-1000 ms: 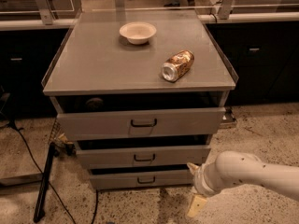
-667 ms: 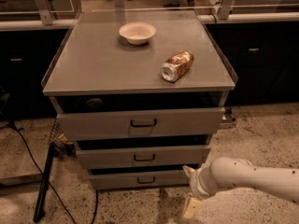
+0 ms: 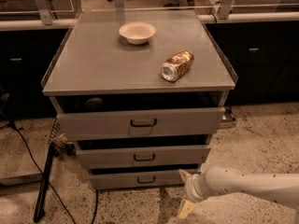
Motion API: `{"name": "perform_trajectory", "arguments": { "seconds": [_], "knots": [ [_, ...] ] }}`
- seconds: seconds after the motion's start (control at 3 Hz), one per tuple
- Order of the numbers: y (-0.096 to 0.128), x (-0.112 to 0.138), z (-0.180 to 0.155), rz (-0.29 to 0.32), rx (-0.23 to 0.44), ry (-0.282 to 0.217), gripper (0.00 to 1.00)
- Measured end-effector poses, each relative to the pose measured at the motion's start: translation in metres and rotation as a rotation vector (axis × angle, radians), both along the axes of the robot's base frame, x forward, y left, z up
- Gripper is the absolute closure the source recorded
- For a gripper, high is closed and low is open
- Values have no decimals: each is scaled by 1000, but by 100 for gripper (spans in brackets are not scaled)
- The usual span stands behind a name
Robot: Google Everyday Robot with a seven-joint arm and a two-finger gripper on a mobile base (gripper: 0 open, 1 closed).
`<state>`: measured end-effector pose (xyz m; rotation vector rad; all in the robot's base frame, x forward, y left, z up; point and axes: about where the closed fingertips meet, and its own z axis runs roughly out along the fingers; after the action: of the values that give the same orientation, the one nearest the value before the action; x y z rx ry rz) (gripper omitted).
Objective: Open bottom drawer
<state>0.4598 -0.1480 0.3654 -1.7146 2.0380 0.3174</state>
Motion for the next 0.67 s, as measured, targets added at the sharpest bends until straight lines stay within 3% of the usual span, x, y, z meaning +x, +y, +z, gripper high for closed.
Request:
{"name": "perform_trajectory", "arguments": {
  "seconds": [0.33, 0.67],
  "knots": [
    [2, 4, -53, -23, 1, 38, 0],
    [0, 6, -66, -28, 3, 41, 0]
  ]
}}
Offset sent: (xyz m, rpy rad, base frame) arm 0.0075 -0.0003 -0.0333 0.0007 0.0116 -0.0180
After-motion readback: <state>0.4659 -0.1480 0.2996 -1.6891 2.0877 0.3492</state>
